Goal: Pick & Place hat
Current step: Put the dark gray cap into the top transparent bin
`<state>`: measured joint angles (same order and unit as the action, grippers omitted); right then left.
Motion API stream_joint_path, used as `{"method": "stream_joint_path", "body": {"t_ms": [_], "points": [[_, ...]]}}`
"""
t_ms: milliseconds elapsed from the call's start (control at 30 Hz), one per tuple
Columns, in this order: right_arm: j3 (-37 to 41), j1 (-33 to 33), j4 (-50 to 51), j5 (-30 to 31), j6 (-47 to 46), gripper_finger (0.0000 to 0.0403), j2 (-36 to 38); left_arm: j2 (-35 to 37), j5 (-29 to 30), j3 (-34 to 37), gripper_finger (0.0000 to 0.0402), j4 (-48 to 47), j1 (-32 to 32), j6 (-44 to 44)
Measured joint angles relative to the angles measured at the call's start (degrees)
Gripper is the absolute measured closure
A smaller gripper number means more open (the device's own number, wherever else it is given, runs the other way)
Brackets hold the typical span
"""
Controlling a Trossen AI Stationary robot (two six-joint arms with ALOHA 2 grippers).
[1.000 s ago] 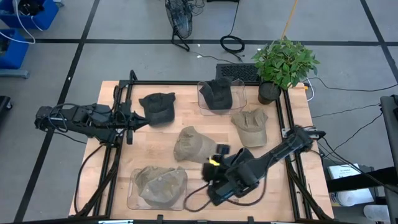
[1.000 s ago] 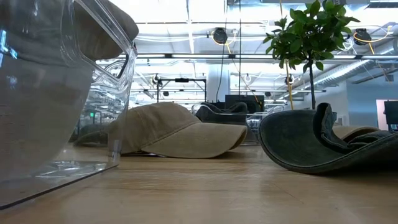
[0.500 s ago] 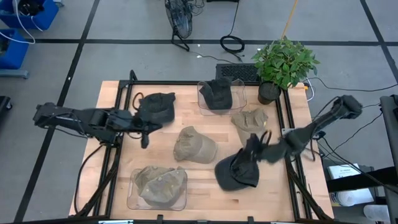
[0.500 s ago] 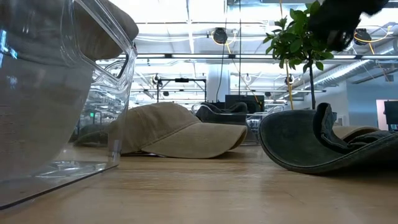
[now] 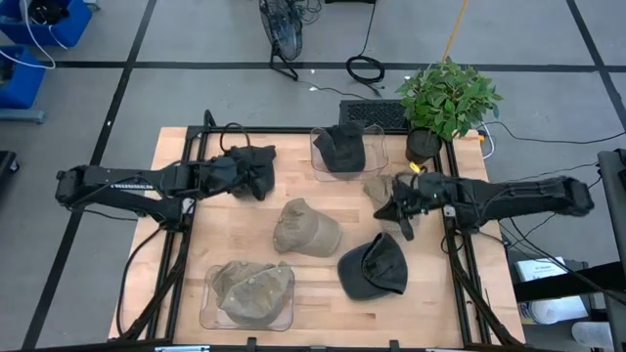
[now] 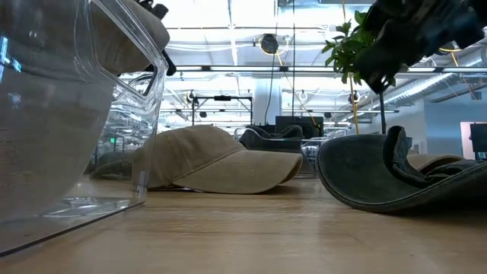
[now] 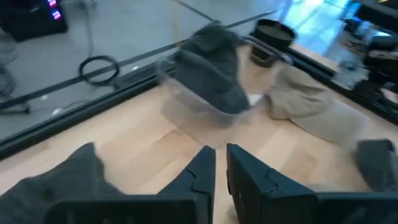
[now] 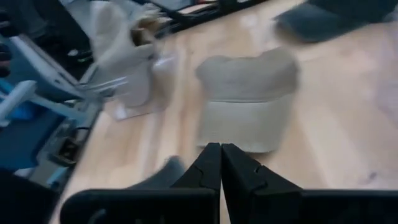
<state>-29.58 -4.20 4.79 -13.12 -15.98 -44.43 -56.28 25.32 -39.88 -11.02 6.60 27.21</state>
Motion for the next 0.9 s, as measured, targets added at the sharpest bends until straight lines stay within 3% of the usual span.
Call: {"method": "stream_joint_path", "body": {"t_ms": [167,333,533,633,900], "points": [[0.00,-10.56,0.63,-1.18,1.97,0.0403,-0.37,-0.80,-3.52,0.00,0.0331,-0.44,4.37,-2.17],[0.00,-15.50,-0.60,1.36,-0.02,0.0403,-2.93,-0.05,-9.06,0.00,0.0304,-2.92,10.92,-4.35],[0.00,-16.42,-0.46,1.59,-5.53,0.0403,-6.12,-0.11,-17.07,-0.02,0.0263,-4.21,20.19,-5.87],[0.00,-16.42,-0.53,4.76,-7.20,0.0403,-7.18,-0.81,-21.45,-0.03,0.0239,-4.38,24.12,-8.32],[0.00,-16.40,-4.92,12.88,-11.68,0.0403,-7.71,-0.70,-24.04,-0.02,0.0161,-4.31,31.15,-16.23]]}}
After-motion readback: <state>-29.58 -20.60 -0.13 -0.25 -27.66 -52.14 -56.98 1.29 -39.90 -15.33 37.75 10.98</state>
